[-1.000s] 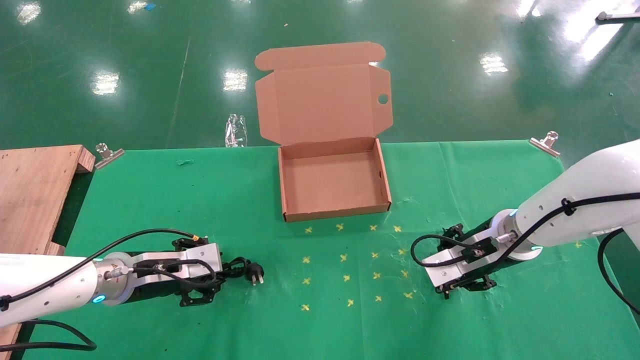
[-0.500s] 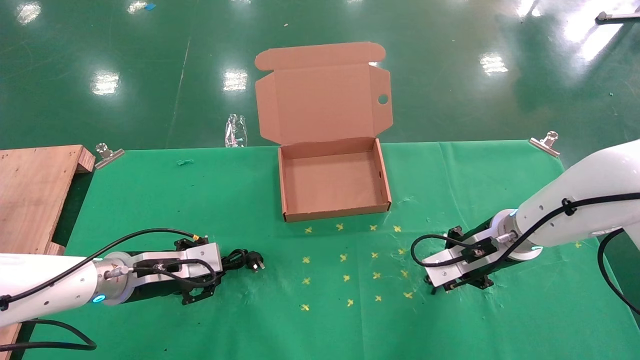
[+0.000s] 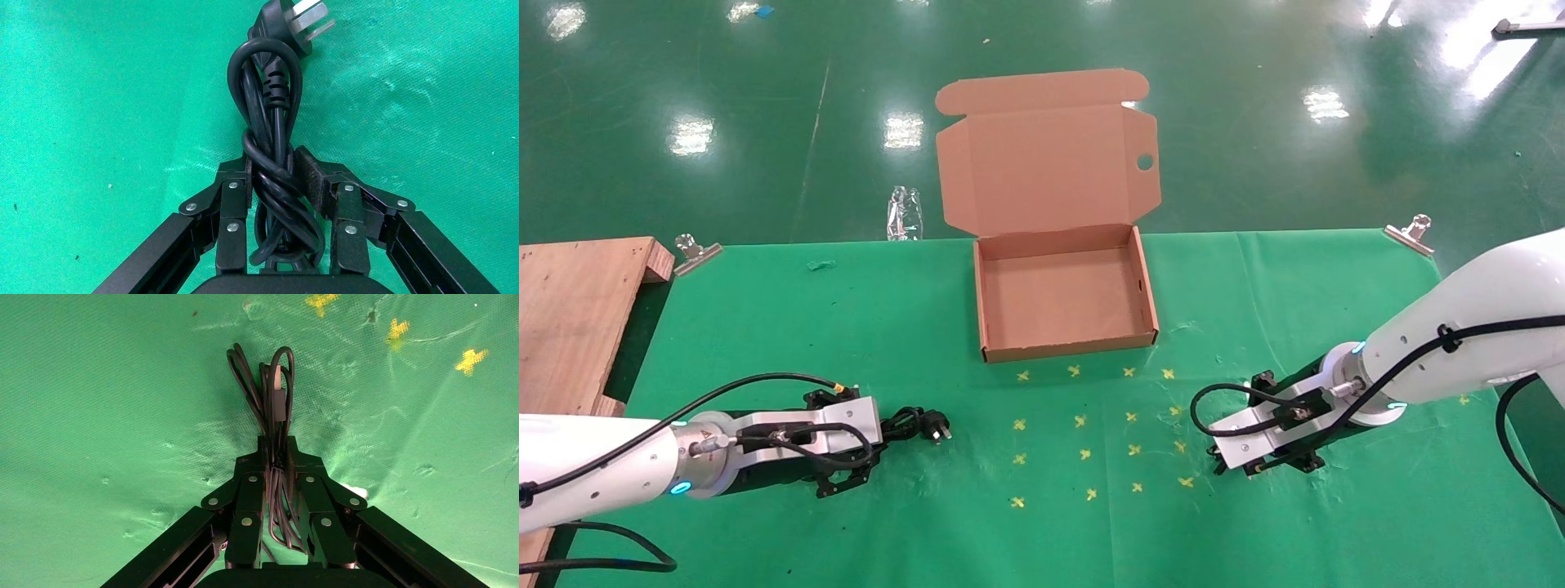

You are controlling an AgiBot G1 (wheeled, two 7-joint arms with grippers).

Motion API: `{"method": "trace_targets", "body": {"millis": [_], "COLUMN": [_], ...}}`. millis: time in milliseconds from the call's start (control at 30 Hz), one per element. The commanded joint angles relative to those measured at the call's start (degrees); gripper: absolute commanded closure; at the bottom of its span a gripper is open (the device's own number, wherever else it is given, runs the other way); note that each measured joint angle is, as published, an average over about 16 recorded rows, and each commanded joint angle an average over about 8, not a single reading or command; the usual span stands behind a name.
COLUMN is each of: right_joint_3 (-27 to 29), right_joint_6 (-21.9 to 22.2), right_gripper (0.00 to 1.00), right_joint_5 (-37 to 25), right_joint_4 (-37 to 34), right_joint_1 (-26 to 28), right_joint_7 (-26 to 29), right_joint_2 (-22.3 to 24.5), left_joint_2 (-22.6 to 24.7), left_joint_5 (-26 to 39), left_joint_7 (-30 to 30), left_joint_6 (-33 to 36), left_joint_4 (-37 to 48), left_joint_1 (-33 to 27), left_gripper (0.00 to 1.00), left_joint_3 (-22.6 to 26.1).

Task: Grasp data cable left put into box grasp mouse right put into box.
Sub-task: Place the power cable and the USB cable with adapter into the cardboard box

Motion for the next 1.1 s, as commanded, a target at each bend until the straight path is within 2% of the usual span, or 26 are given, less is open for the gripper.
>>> {"method": "trace_targets", "body": {"millis": [33,200,300,500,600,733,867,900,1100], "right_joint_3": [0.0,1.4,2.3,4.0,4.7,5.3,5.5,5.5,5.6], "right_joint_6": [0.0,-1.0,-1.9,-3.9,-5.0,-6.8,-8.2,-8.4,-8.4], "right_gripper": [1.0,1.0,1.0,1.0,1.0,1.0,1.0,1.0,1.0], "right_joint_5": [-0.1,-1.5,-2.6,-4.1,-4.0,-3.5,-3.3,-3.2,-2.0], "right_joint_4": [0.1,3.9,6.5,11.0,12.9,15.5,17.1,17.3,17.6], "right_joint_1": [0.1,4.0,6.5,10.8,12.2,13.5,14.8,15.1,17.3], "right_joint_7": [-0.2,1.0,2.9,6.4,7.9,9.4,10.1,10.2,9.9], "right_joint_2": [0.1,3.7,5.5,7.5,8.0,8.7,9.6,9.9,10.6], "left_joint_2": [0.0,-0.6,0.7,9.0,15.2,23.6,29.2,30.0,31.2], "left_joint_5": [0.0,-5.7,-8.9,-10.1,-6.1,3.5,13.0,14.7,20.4], "left_joint_7": [0.2,2.7,3.4,5.1,6.3,7.2,6.4,5.9,1.5], "left_joint_6": [0.0,2.6,3.5,1.4,-2.9,-11.1,-19.1,-20.7,-27.2], "left_joint_4": [0.3,0.7,1.1,1.9,2.7,6.5,12.8,14.3,19.0], "left_joint_1": [-0.1,-4.6,-8.2,-13.5,-13.5,-11.4,-9.9,-9.8,-10.6], "left_gripper": [1.0,1.0,1.0,1.0,1.0,1.0,1.0,0.95,0.2], "left_joint_3": [0.1,-1.9,-3.2,-2.9,-0.9,2.4,5.4,6.2,11.8]}}
